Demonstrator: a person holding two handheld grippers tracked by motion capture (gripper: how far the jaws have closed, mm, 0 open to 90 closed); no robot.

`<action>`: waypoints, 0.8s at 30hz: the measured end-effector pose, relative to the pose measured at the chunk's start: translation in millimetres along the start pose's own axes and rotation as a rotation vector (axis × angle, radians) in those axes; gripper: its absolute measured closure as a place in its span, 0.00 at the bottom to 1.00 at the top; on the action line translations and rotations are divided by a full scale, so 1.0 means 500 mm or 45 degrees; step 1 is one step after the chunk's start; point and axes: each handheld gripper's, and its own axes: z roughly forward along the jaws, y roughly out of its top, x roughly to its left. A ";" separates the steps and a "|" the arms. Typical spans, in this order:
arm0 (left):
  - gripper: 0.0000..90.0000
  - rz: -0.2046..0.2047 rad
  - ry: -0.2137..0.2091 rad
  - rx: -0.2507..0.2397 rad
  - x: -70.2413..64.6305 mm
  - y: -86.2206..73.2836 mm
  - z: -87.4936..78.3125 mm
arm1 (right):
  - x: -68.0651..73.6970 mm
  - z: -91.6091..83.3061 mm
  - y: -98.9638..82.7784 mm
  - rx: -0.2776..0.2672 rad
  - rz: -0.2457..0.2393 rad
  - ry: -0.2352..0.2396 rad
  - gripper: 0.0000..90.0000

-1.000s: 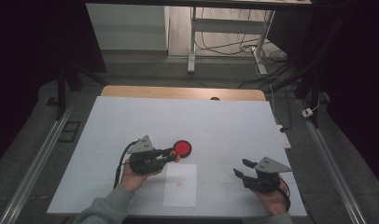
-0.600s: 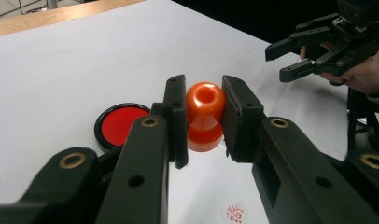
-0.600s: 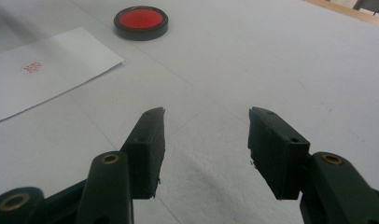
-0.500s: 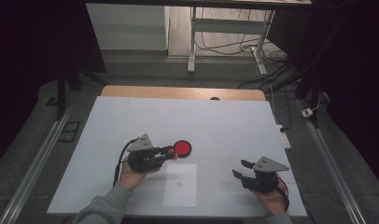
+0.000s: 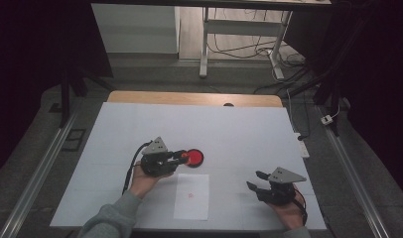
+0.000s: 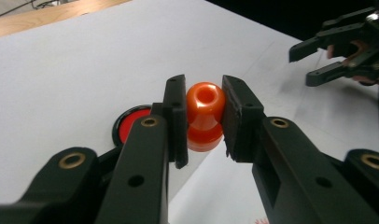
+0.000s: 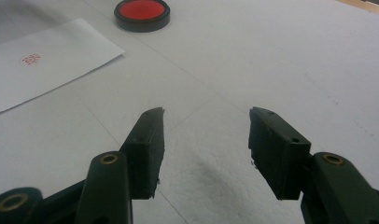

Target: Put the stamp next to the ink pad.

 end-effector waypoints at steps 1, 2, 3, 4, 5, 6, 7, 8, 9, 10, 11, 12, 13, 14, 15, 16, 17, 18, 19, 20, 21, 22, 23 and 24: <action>0.81 0.001 0.003 0.004 0.001 0.000 0.001 | -0.001 -0.001 0.000 -0.009 0.004 -0.003 0.50; 0.80 0.003 0.008 0.008 0.002 -0.001 0.003 | -0.002 -0.002 0.000 -0.003 0.002 -0.002 0.50; 0.81 0.009 0.014 0.015 0.003 -0.001 0.005 | -0.002 -0.003 0.000 -0.011 0.005 -0.003 0.50; 0.81 0.012 0.021 0.021 0.005 -0.001 0.008 | -0.002 -0.004 -0.001 -0.014 0.008 -0.005 0.50; 0.80 0.013 0.025 0.027 0.006 0.000 0.011 | -0.001 -0.006 -0.002 -0.004 0.008 -0.012 0.50; 0.81 0.012 0.030 0.034 0.009 0.000 0.015 | 0.000 -0.007 -0.002 -0.004 0.005 -0.021 0.50; 0.80 0.012 0.032 0.040 0.011 0.000 0.018 | -0.001 -0.008 -0.003 -0.002 0.006 -0.016 0.50; 0.81 0.013 0.035 0.052 0.013 -0.001 0.023 | -0.001 -0.008 -0.004 -0.010 0.009 -0.013 0.50; 0.80 0.013 0.041 0.060 0.014 -0.001 0.030 | 0.000 -0.009 -0.004 -0.016 0.013 -0.014 0.50; 0.81 0.014 0.045 0.067 0.015 -0.001 0.037 | 0.000 -0.011 -0.004 -0.017 0.016 -0.017 0.50; 0.80 0.021 0.045 0.077 0.016 0.001 0.045 | -0.001 -0.012 -0.003 -0.021 0.015 -0.018 0.50; 0.80 0.031 0.049 0.089 0.016 0.003 0.053 | 0.000 -0.012 -0.002 -0.026 0.016 -0.021 0.50; 0.80 0.044 0.057 0.100 0.015 0.006 0.060 | 0.000 -0.012 -0.001 -0.031 0.017 -0.024 0.50; 0.80 0.054 0.059 0.108 0.016 0.008 0.067 | 0.000 -0.012 -0.001 -0.033 0.018 -0.026 0.50; 0.80 0.057 0.061 0.114 0.017 0.011 0.074 | 0.001 -0.012 -0.001 -0.033 0.018 -0.027 0.50; 0.80 0.063 0.067 0.122 0.020 0.012 0.080 | 0.002 -0.011 -0.001 -0.026 0.013 -0.026 0.50; 0.80 0.062 0.068 0.130 0.023 0.013 0.085 | 0.003 -0.010 -0.002 -0.025 0.013 -0.023 0.50; 0.80 0.056 0.072 0.135 0.025 0.012 0.090 | 0.004 -0.010 -0.003 -0.024 0.011 -0.023 0.50; 0.80 0.054 0.072 0.142 0.028 0.010 0.094 | 0.004 -0.010 -0.003 -0.021 0.012 -0.025 0.50; 0.80 0.051 0.073 0.147 0.030 0.009 0.097 | 0.004 -0.011 -0.003 -0.017 0.009 -0.028 0.50; 0.80 0.048 0.074 0.152 0.031 0.007 0.098 | 0.004 -0.011 -0.003 -0.021 0.009 -0.023 0.50; 0.80 0.047 0.073 0.154 0.032 0.006 0.098 | 0.003 -0.012 -0.003 -0.021 0.008 -0.022 0.50; 0.80 0.049 0.074 0.155 0.032 0.006 0.096 | 0.003 -0.012 -0.003 -0.023 0.011 -0.022 0.50; 0.80 0.048 0.073 0.151 0.032 0.006 0.094 | 0.003 -0.012 -0.003 -0.030 0.014 -0.026 0.50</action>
